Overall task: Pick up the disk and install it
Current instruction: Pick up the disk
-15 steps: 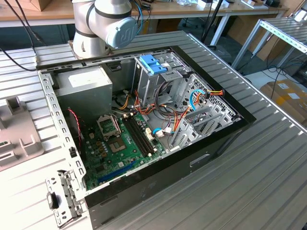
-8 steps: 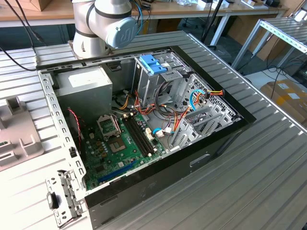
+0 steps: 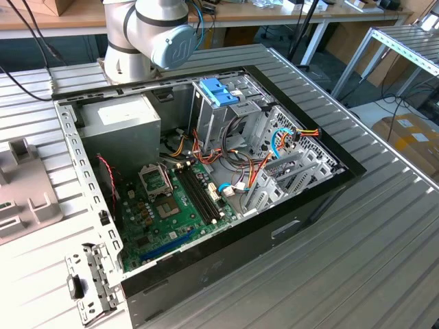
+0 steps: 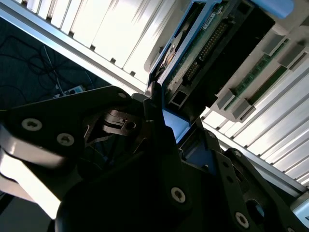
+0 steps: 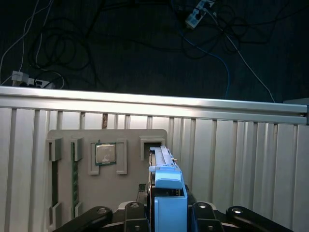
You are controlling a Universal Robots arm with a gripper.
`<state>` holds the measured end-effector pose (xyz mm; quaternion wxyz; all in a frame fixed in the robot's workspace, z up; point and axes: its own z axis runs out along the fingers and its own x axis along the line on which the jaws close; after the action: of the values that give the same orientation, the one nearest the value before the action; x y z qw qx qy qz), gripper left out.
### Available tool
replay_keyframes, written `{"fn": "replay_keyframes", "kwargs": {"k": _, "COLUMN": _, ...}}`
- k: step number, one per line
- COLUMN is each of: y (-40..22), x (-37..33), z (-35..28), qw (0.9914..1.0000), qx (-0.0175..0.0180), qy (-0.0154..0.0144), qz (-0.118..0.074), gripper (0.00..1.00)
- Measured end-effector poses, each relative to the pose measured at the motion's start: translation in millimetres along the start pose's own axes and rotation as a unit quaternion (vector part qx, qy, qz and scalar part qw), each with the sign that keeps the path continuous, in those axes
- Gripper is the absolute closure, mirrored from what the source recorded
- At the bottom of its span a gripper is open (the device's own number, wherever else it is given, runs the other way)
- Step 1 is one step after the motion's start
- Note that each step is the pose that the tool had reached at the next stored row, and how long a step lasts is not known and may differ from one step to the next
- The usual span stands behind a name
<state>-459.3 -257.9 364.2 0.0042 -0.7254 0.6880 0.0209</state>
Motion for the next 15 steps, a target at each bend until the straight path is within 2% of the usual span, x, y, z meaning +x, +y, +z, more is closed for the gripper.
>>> {"fn": "replay_keyframes", "kwargs": {"k": 15, "y": 0.2, "x": -0.3, "z": -8.2, "qw": 1.0, "qx": 0.0, "qy": -0.0004, "qz": 0.0, "gripper": 0.63}}
